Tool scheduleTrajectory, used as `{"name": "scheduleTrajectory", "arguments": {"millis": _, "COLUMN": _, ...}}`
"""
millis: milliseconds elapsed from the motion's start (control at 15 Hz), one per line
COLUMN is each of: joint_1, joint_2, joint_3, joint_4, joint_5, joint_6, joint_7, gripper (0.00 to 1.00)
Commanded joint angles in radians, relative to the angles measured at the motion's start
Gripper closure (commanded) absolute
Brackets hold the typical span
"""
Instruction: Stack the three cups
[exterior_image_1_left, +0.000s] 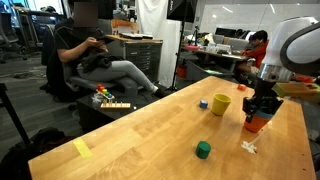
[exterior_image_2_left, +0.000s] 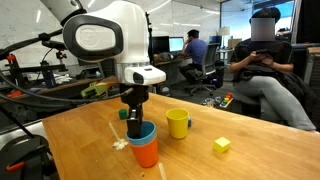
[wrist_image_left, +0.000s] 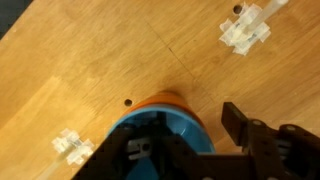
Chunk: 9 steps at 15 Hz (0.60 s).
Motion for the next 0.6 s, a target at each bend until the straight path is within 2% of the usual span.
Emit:
{"name": "scheduleTrajectory", "arguments": {"millis": 0, "joint_1": 0.003, "joint_2": 0.002, "joint_3": -0.003, "joint_4": 0.019, "joint_5": 0.026, "joint_6": -0.016, "joint_7": -0.017, "gripper": 0.7}}
{"name": "scheduleTrajectory", "arguments": {"millis": 200, "joint_1": 0.004, "joint_2": -0.007, "joint_3": -0.001, "joint_4": 0.018, "joint_5": 0.035, "joint_6": -0.022, "joint_7": -0.018, "gripper": 0.94}}
{"name": "scheduleTrajectory", "arguments": {"millis": 267, "joint_1": 0.005, "joint_2": -0.012, "joint_3": -0.001, "joint_4": 0.016, "joint_5": 0.035, "joint_6": -0.022, "joint_7": -0.018, "gripper": 0.99}}
{"name": "scheduleTrajectory", "arguments": {"millis": 533, "joint_1": 0.01, "joint_2": -0.041, "joint_3": -0.004, "joint_4": 0.007, "joint_5": 0.019, "joint_6": -0.026, "joint_7": -0.01, "gripper": 0.98}}
